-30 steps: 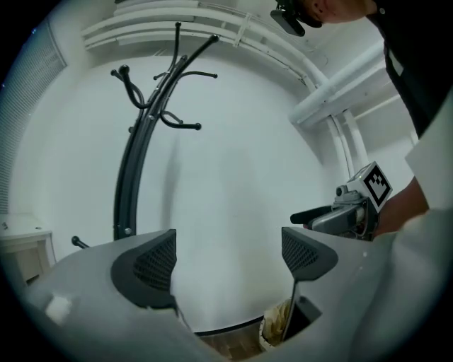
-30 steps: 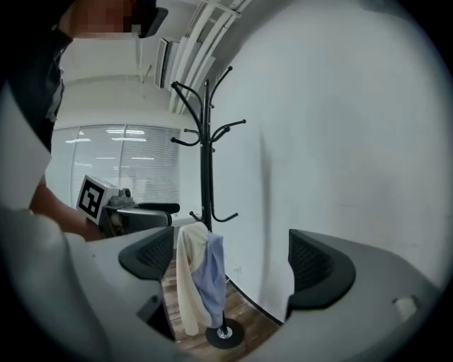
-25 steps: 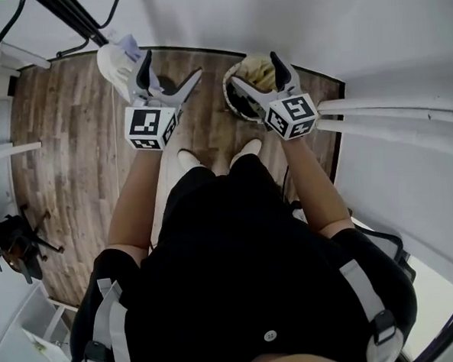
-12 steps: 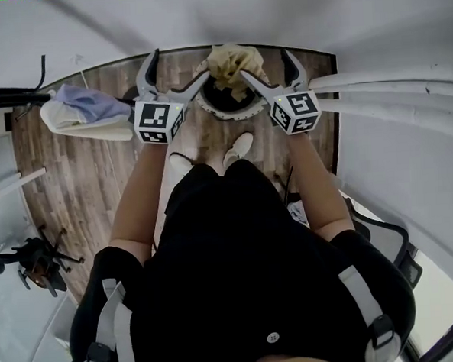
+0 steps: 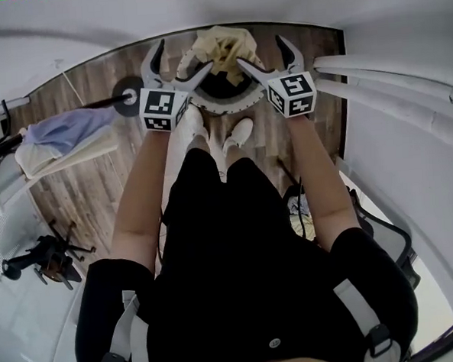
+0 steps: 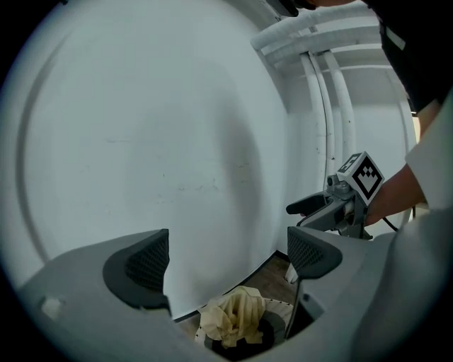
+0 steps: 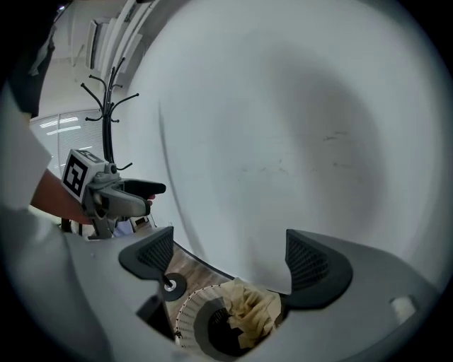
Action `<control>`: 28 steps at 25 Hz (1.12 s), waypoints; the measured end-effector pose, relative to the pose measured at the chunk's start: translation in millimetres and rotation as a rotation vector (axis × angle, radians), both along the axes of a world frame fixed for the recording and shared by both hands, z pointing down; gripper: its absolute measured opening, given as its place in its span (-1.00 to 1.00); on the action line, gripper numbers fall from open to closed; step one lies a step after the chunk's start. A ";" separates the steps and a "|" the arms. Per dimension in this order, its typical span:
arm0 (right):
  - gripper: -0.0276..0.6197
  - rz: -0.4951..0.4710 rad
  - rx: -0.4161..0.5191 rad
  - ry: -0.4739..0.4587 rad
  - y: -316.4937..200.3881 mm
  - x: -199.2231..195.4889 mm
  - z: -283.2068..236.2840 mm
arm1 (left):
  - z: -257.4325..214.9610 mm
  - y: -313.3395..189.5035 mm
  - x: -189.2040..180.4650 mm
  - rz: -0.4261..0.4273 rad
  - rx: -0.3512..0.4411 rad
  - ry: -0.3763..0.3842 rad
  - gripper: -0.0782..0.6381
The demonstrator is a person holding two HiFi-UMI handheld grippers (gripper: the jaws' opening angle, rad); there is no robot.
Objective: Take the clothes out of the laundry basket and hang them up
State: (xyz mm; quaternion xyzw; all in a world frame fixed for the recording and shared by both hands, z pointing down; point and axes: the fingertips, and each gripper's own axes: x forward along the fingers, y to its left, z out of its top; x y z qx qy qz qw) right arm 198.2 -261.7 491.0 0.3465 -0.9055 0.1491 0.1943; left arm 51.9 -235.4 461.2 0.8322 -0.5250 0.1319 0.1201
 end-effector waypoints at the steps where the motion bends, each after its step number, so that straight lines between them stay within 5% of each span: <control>1: 0.61 0.009 -0.011 0.001 -6.3 -0.6 13.4 | 13.3 -8.3 0.6 0.007 -0.010 0.002 0.70; 14: 0.46 0.100 -0.199 0.094 -88.4 -10.3 229.5 | 245.6 -101.4 0.0 0.135 -0.251 0.003 0.69; 23: 0.30 -0.013 -0.279 0.281 -99.9 -9.7 342.6 | 356.4 -126.8 22.8 0.278 -0.399 -0.063 0.69; 28: 0.25 -0.126 -0.331 0.414 -96.9 -13.5 385.8 | 408.7 -125.3 31.9 0.387 -0.481 -0.177 0.64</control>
